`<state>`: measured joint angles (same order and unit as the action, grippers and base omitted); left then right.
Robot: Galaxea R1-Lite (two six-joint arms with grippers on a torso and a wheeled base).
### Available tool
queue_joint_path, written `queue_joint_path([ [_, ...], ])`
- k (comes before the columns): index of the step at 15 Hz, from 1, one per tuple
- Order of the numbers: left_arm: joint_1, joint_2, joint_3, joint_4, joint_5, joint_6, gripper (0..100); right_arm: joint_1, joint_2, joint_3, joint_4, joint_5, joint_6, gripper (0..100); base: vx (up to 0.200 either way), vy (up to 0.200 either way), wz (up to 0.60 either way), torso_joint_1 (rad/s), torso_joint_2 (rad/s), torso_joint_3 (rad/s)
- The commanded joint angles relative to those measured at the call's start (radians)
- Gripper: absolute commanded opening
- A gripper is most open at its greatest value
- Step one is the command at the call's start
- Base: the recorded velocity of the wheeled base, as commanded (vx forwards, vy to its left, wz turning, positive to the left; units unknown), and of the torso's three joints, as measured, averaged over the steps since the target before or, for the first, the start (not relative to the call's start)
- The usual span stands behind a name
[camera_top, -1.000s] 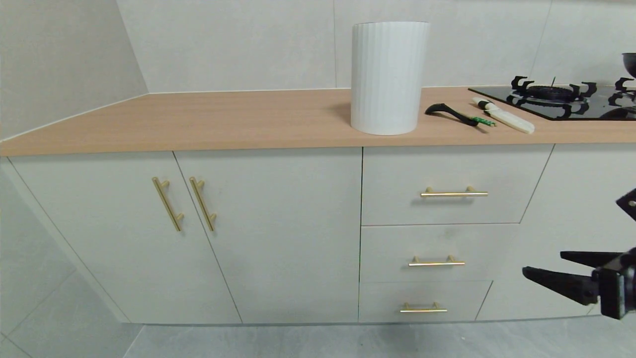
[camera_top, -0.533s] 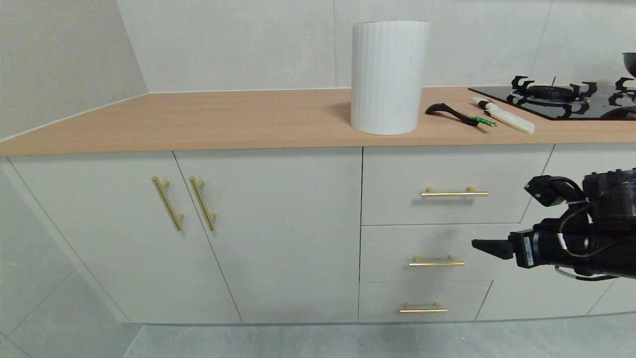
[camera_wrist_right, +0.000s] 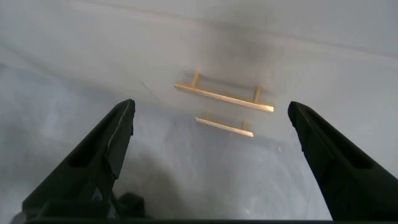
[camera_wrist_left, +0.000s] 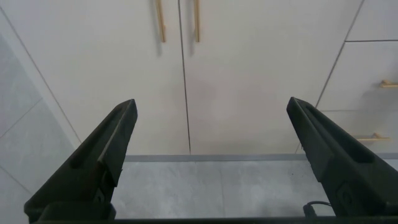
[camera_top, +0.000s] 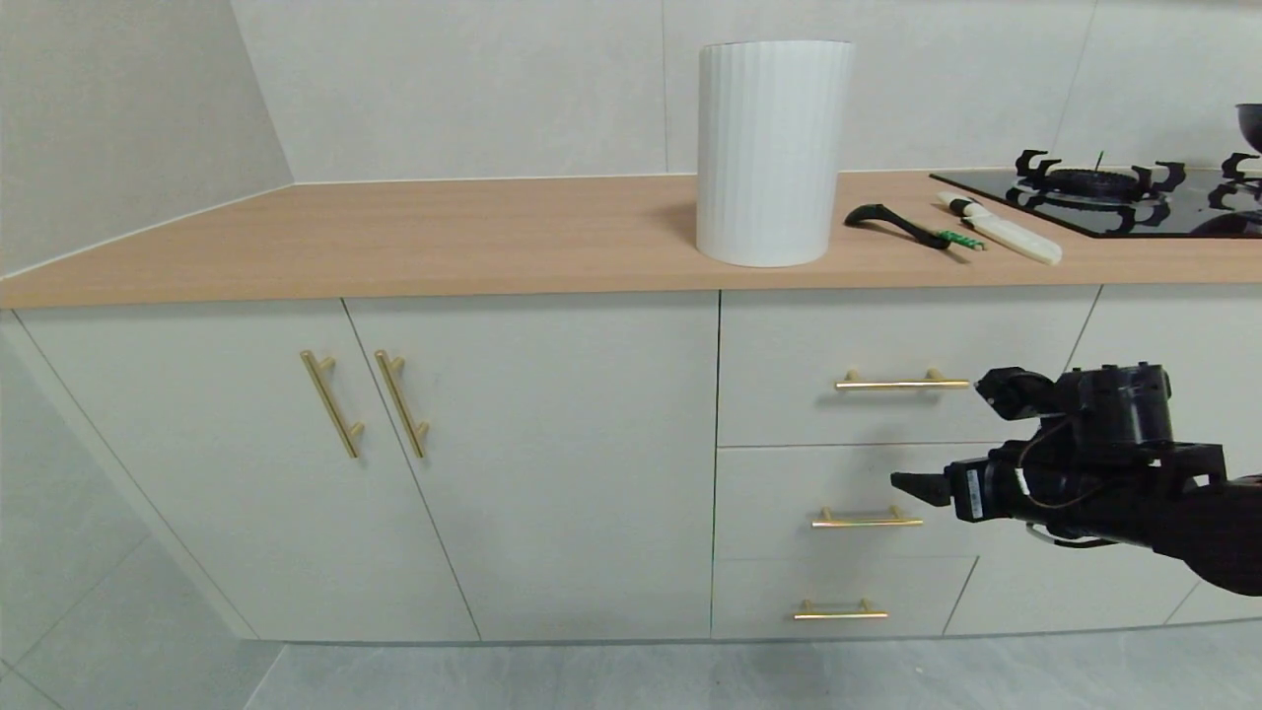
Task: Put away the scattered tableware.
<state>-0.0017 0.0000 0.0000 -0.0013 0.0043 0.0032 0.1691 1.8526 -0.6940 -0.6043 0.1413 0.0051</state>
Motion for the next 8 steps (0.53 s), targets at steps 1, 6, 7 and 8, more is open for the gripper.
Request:
queue_joint_path([
  [1, 0.0, 0.0, 0.0, 0.0, 0.0, 0.0, 100, 0.026, 0.1, -0.016, -0.006, -0.058, -0.001, 100, 0.0, 0.0, 0.0, 0.0, 0.0, 0.0],
  [6, 0.0, 0.0, 0.0, 0.0, 0.0, 0.0, 100, 0.036, 0.31, -0.059, -0.173, -0.137, 0.029, 100, 0.0, 0.0, 0.0, 0.0, 0.0, 0.0],
  [7, 0.0, 0.0, 0.0, 0.0, 0.0, 0.0, 100, 0.036, 0.344, -0.07, -0.212, -0.158, 0.042, 100, 0.0, 0.0, 0.0, 0.0, 0.0, 0.0],
  [8, 0.0, 0.0, 0.0, 0.0, 0.0, 0.0, 100, 0.036, 0.369, -0.082, -0.224, -0.183, 0.042, 100, 0.0, 0.0, 0.0, 0.0, 0.0, 0.0],
])
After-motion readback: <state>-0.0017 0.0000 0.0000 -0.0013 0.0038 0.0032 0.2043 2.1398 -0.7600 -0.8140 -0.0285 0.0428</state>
